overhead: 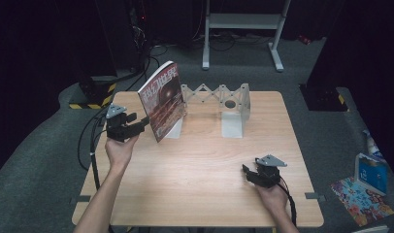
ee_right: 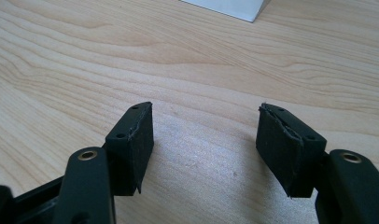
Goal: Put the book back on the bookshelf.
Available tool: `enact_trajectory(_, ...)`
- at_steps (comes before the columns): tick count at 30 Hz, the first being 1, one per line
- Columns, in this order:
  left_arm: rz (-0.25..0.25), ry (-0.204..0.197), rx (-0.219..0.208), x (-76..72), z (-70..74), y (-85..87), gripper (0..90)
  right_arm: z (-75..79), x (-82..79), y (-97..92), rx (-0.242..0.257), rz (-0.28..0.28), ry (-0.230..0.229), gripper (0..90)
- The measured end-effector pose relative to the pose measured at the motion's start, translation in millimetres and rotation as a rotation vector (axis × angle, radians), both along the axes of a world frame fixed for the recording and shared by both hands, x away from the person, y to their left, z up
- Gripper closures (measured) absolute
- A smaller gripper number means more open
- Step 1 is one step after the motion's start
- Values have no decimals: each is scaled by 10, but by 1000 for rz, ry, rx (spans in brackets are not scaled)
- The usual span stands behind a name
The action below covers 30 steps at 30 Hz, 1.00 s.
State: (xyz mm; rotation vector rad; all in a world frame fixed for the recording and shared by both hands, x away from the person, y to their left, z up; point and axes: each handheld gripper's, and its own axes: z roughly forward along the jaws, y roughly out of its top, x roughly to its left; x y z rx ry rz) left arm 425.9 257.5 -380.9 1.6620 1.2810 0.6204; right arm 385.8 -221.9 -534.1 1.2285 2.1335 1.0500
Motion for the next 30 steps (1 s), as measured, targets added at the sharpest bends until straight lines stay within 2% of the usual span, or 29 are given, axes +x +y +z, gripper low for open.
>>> enact_trajectory(9,-31,-8,-14,-57,0,-7,390,1,-1,0,0,0,0,367)
enact_trajectory(18,-61,-3,-48,-143,-27,25,369,1,-2,1,0,-1,0,368)
enact_trajectory(23,-67,1,-48,-172,-39,37,351,0,-1,-1,-1,0,-1,367)
enact_trajectory(27,-69,4,-28,-207,-58,48,340,2,-2,1,1,-2,2,367)
enact_trajectory(30,-68,7,-36,-232,-83,77,339,2,-1,0,-1,-1,2,368)
